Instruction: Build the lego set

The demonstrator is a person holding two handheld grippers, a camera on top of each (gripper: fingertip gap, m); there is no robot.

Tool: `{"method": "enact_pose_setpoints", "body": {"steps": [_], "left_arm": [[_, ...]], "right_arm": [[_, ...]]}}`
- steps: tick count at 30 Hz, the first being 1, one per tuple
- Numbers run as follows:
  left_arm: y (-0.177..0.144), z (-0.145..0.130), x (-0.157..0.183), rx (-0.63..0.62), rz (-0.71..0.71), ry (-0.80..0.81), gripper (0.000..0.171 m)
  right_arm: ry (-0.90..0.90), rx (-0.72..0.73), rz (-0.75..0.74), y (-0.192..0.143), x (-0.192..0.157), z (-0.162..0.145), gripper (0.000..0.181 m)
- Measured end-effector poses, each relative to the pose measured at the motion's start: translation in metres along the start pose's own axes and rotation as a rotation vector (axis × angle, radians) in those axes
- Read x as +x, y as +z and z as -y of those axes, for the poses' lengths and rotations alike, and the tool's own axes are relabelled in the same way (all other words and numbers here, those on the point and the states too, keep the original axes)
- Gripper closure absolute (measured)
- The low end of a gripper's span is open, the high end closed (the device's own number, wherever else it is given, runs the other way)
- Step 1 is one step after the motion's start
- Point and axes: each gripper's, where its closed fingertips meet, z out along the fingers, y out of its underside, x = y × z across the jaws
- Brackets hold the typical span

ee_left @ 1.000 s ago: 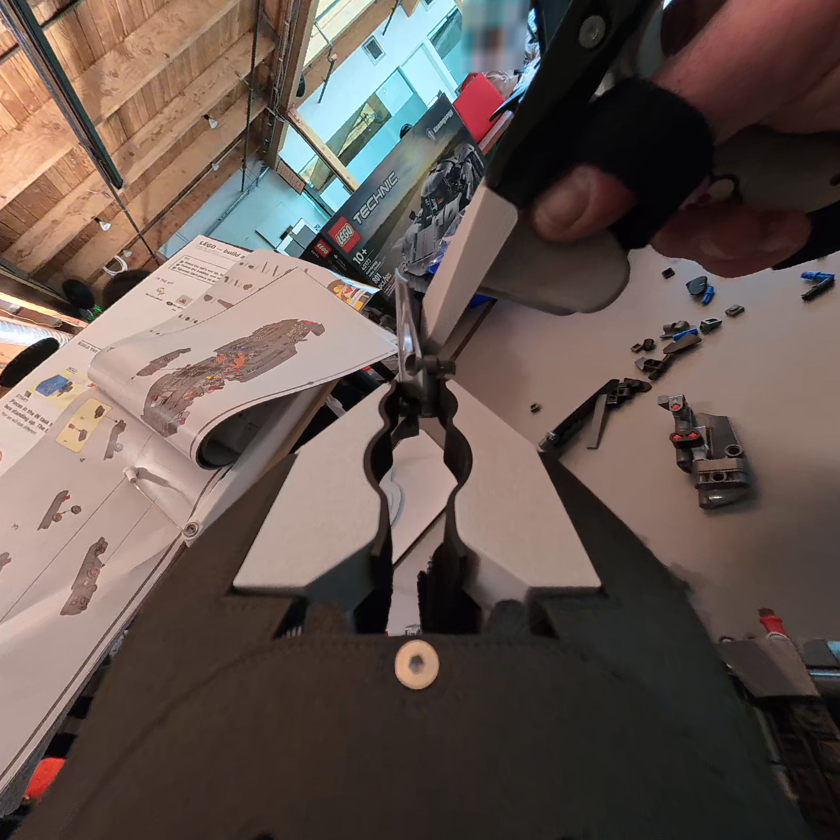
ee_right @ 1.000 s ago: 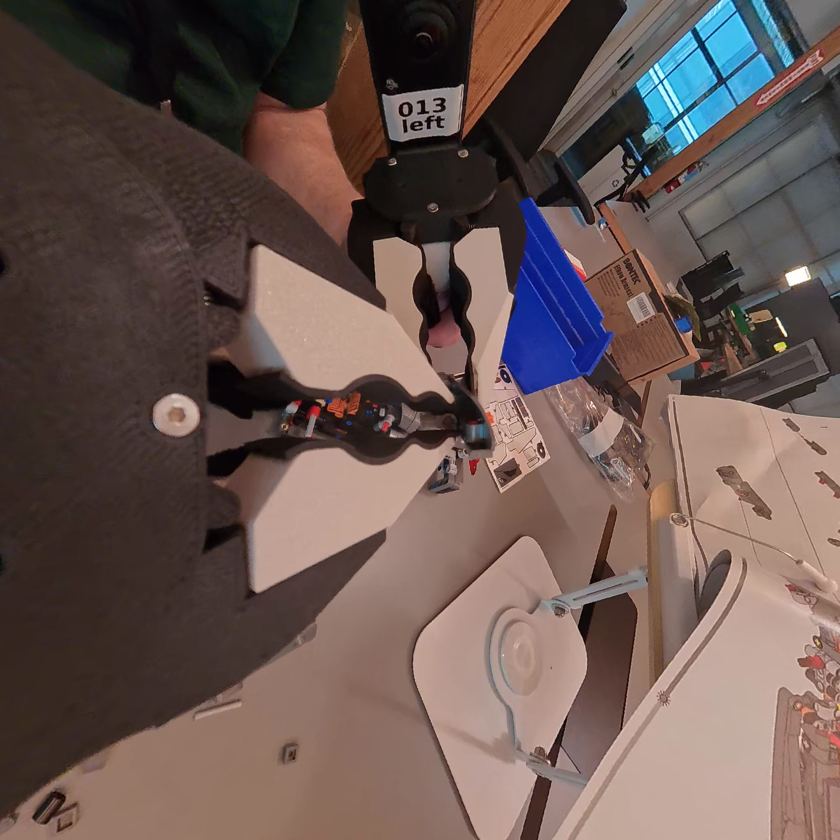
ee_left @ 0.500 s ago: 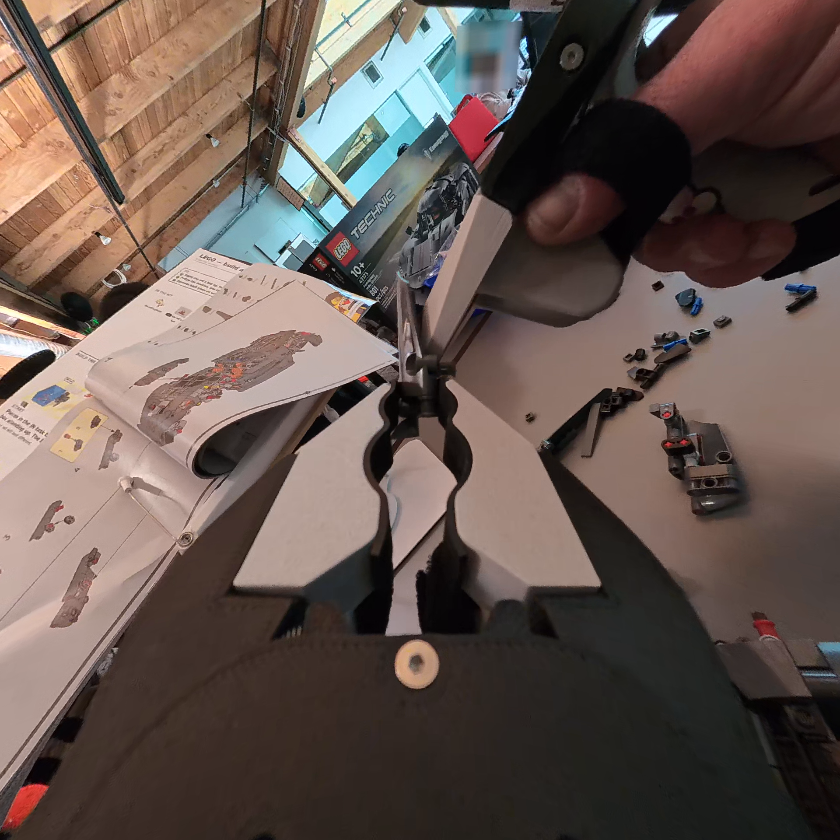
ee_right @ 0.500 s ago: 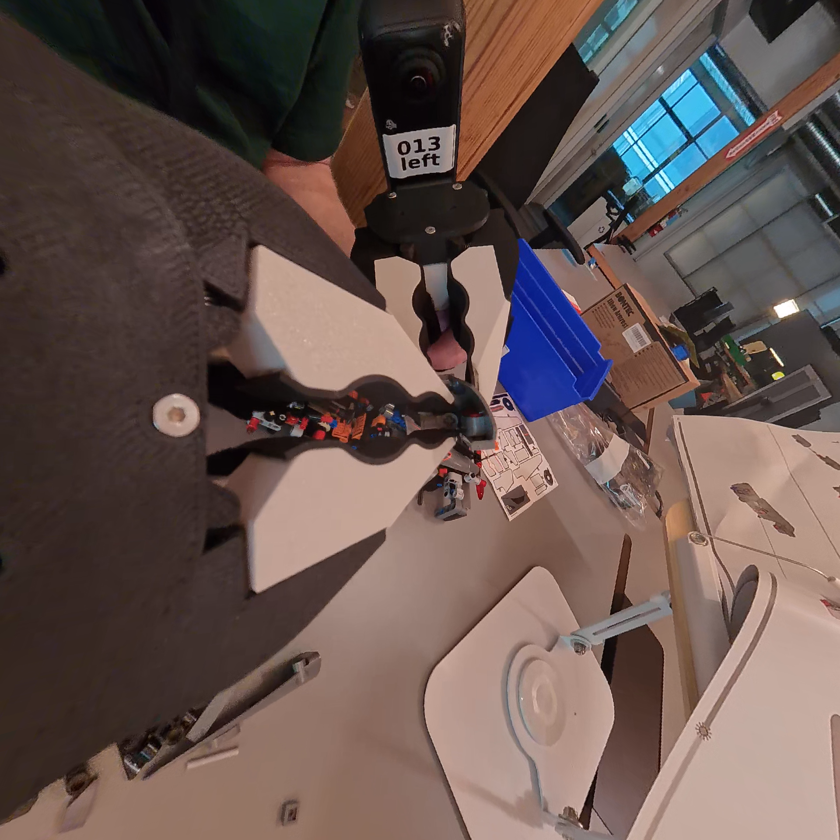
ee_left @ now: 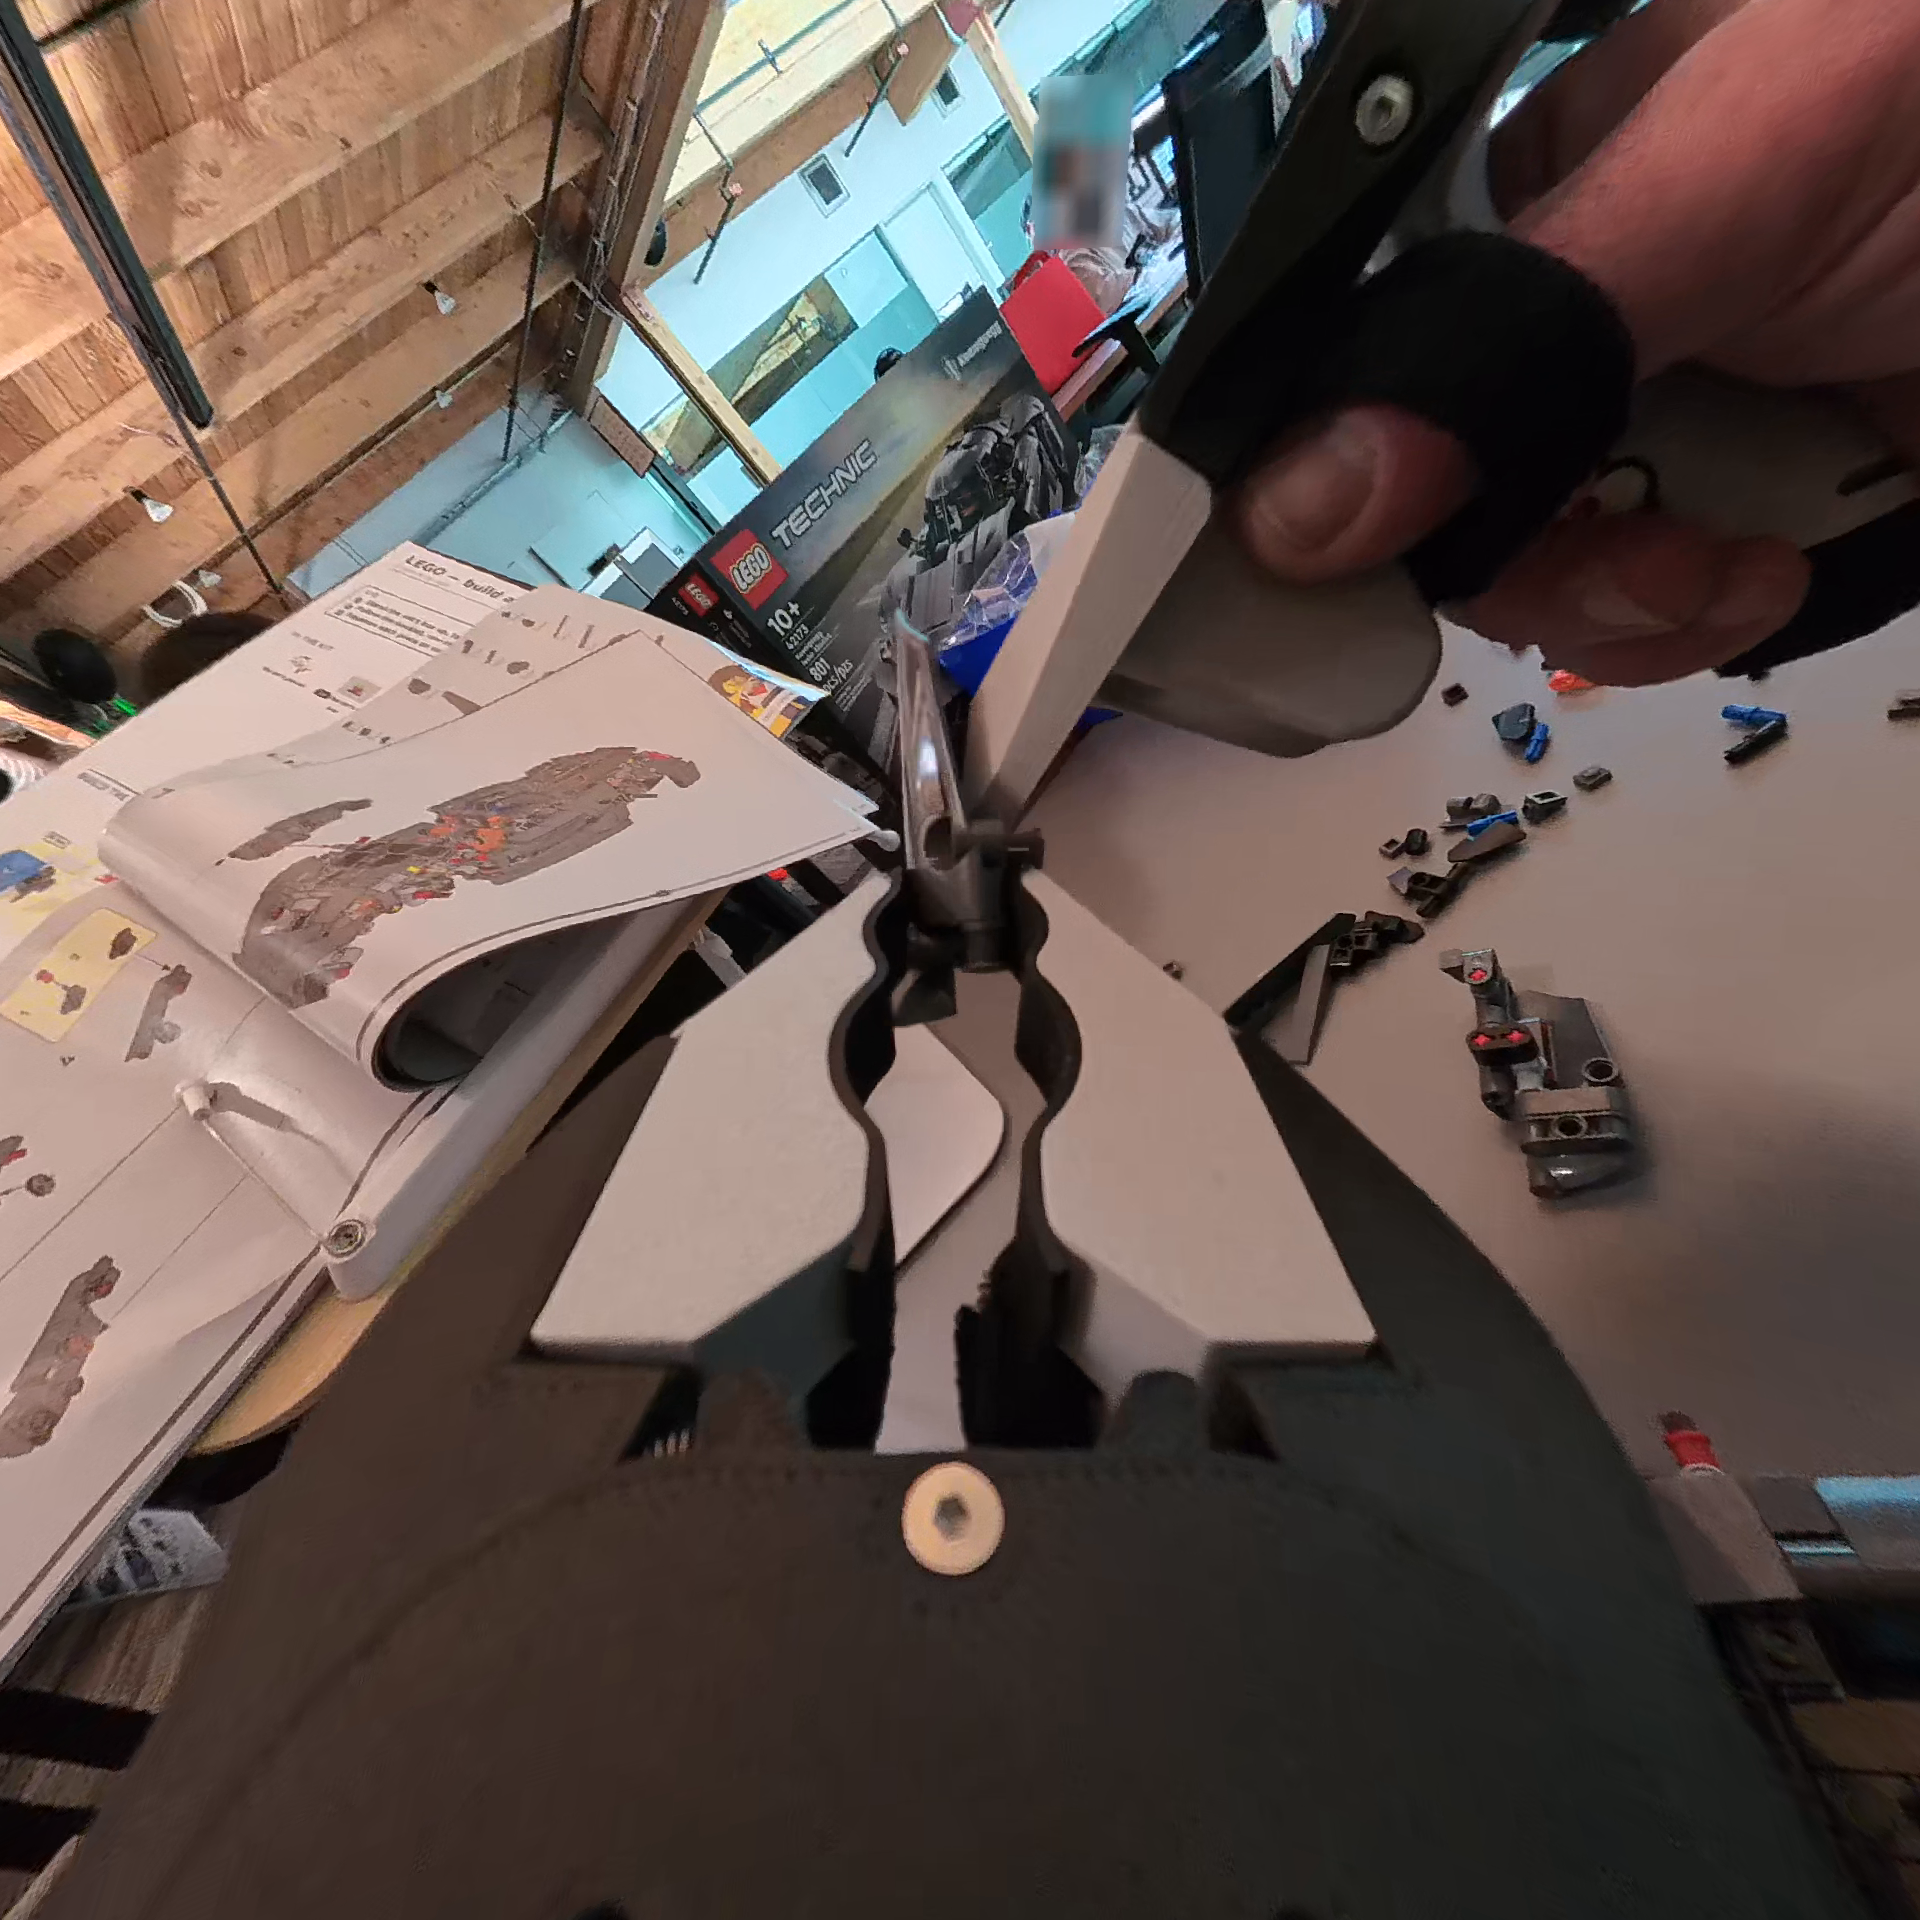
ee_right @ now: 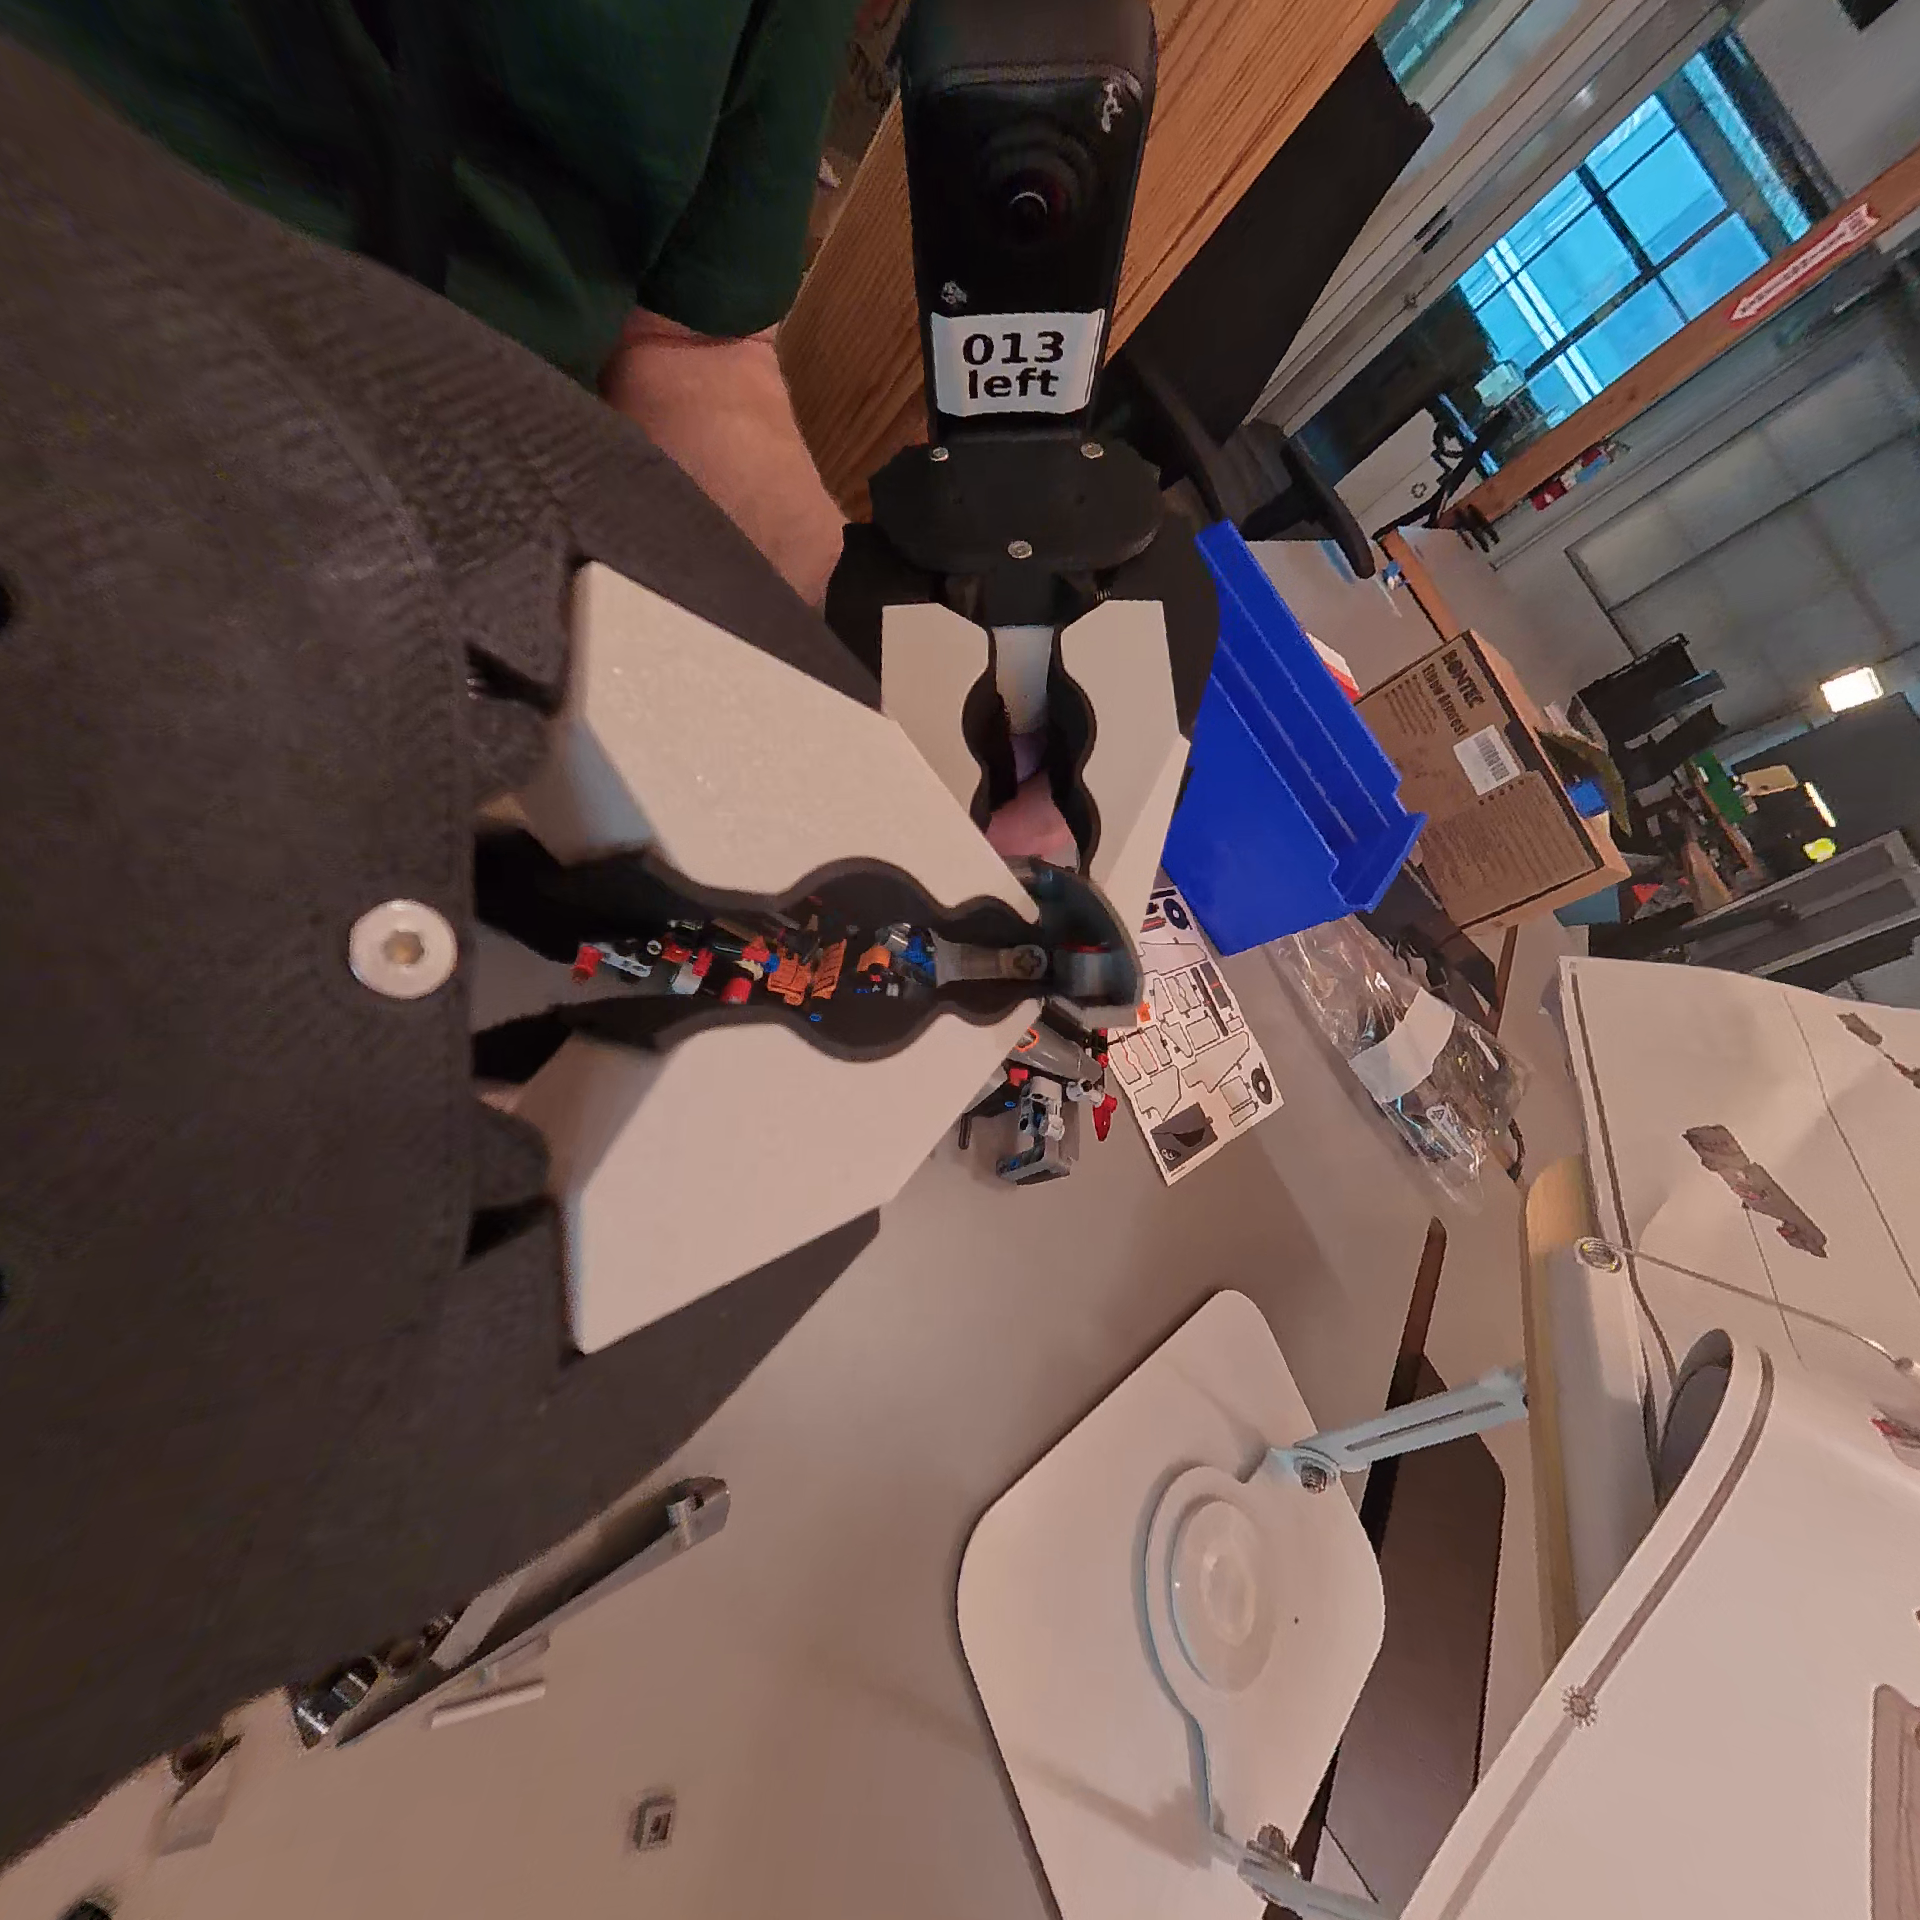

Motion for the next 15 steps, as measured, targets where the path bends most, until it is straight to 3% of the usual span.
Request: {"method": "enact_pose_setpoints", "body": {"steps": [8, 15], "left_arm": [[-0.0025, -0.0013, 0.0028, -0.024, -0.021, 0.015, 0.157], [-0.0060, -0.0010, 0.0071, -0.033, -0.064, 0.024, 0.157]], "right_arm": [[-0.022, -0.013, 0.001, -0.0007, -0.0022, -0.0030, 0.179], [0.074, -0.019, 0.116, -0.0036, -0.0065, -0.0061, 0.179]]}}
